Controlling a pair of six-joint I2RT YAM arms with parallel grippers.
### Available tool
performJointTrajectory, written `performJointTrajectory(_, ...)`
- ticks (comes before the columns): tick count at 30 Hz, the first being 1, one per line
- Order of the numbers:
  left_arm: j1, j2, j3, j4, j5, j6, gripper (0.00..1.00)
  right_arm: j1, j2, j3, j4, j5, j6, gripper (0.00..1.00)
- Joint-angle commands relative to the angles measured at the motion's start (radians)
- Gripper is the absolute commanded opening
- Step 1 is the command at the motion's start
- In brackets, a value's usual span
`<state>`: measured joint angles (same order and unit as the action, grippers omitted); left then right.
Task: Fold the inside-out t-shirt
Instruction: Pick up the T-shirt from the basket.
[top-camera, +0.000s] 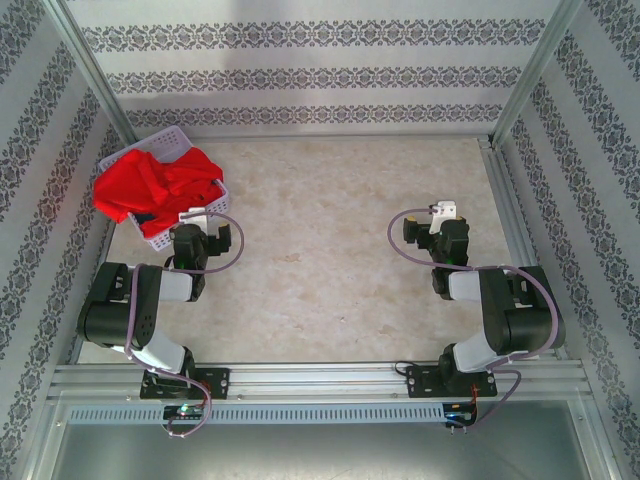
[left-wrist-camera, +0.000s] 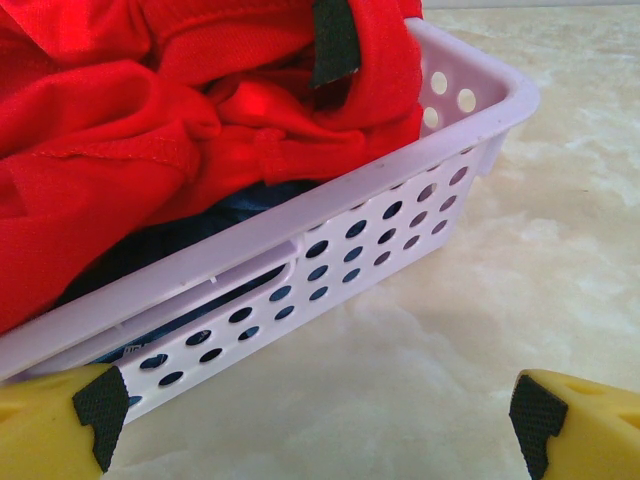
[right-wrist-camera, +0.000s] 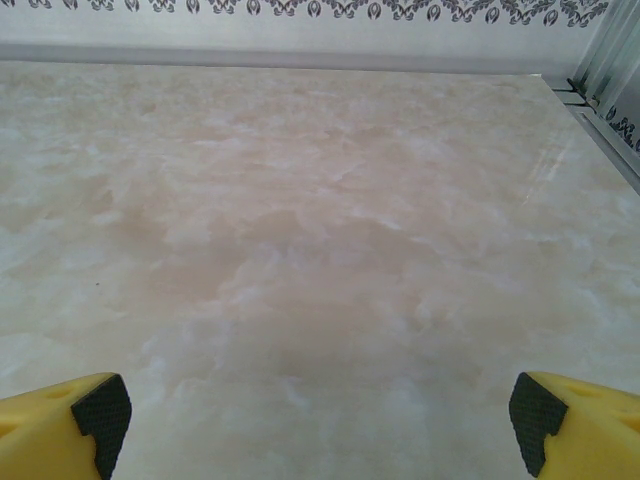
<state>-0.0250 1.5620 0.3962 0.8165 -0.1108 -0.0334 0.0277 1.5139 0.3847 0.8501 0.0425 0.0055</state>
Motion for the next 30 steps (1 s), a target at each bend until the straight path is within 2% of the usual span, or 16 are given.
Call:
performJointTrajectory(1,0.003,-0.049,0.013,-0.010,-0.042,-0.011,1.00,-0.006,-0.012,0.003,0.034,0.001,0.019,0.98)
performJointTrajectory(5,0.004,-0.257,0.071,-0.315,-0.048,-0.038,1.00,0.015,-0.155,0.026,-0.124,0.104,0.027,0.98)
performJointTrajectory(8,0.004,-0.427,0.091,-0.486,-0.037,-0.163,1.00,0.011,-0.308,0.057,-0.309,0.190,0.127,0.98)
performJointTrajectory(10,0.003,-0.513,0.119,-0.581,-0.032,-0.250,1.00,0.000,-0.402,0.087,-0.435,0.172,0.239,0.98)
performJointTrajectory(12,0.011,-0.514,0.199,-0.711,-0.096,-0.321,1.00,0.043,-0.453,0.133,-0.522,0.115,0.287,0.98)
performJointTrajectory(14,0.053,-0.419,0.354,-0.895,-0.119,-0.348,1.00,0.149,-0.450,0.203,-0.612,0.152,0.253,0.98)
performJointTrajectory(17,0.142,-0.235,0.581,-1.073,-0.067,-0.350,0.98,0.266,-0.402,0.296,-0.699,0.160,0.223,0.98)
performJointTrajectory(21,0.227,-0.021,0.787,-1.180,-0.058,-0.346,0.96,0.319,-0.350,0.332,-0.700,0.121,0.248,0.98)
performJointTrajectory(25,0.287,0.154,0.937,-1.252,-0.010,-0.344,0.91,0.327,-0.315,0.336,-0.692,0.108,0.270,0.98)
performJointTrajectory(28,0.304,0.288,1.051,-1.301,0.043,-0.338,0.79,0.328,-0.288,0.342,-0.690,0.093,0.275,0.98)
performJointTrajectory(30,0.306,0.361,1.118,-1.321,0.070,-0.334,0.62,0.328,-0.271,0.347,-0.692,0.089,0.282,0.98)
